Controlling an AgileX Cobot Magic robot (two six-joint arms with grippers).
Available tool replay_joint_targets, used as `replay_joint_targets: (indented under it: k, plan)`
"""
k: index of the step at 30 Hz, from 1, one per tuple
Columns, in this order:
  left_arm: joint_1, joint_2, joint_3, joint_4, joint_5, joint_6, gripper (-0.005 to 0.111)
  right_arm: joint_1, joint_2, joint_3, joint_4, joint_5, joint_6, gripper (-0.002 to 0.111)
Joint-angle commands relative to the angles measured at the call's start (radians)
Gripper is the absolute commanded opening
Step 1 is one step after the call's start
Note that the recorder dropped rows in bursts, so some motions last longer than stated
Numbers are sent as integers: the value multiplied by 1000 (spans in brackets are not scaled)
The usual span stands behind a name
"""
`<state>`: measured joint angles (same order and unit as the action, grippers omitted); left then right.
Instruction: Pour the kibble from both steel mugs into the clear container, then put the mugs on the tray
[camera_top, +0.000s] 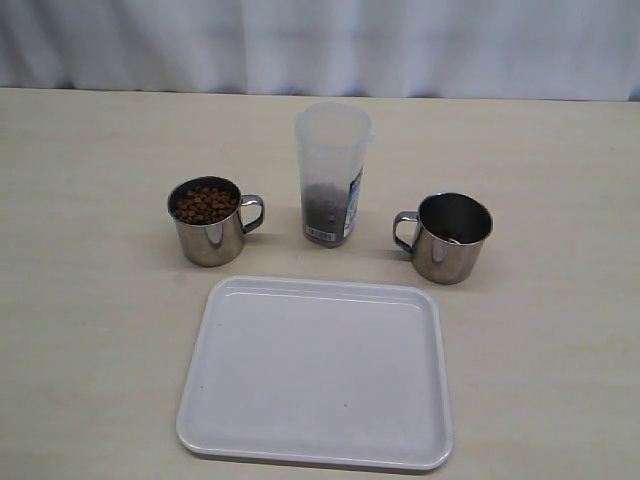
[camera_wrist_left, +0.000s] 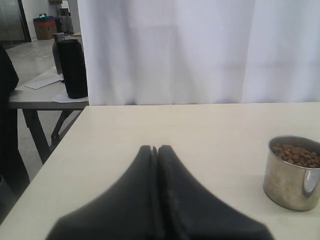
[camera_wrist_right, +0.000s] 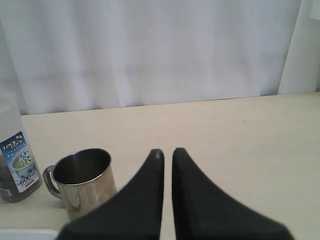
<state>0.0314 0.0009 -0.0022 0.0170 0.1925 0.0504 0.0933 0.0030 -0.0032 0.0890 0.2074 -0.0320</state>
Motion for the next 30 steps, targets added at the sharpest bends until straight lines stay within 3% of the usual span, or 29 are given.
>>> replay_joint_targets:
  k: [1, 20, 25, 30]
  plan:
    - [-10, -1, 2, -3, -4, -3, 0, 3, -3, 3, 5, 2, -5, 5]
    - [-10, -1, 2, 54, -42, 17, 0, 3, -3, 3, 5, 2, -5, 5]
    - [-10, -1, 2, 48, -268, 17, 0, 3, -3, 3, 5, 2, -5, 5]
    - [-10, -1, 2, 54, -310, -24, 0, 3, -3, 3, 5, 2, -5, 5]
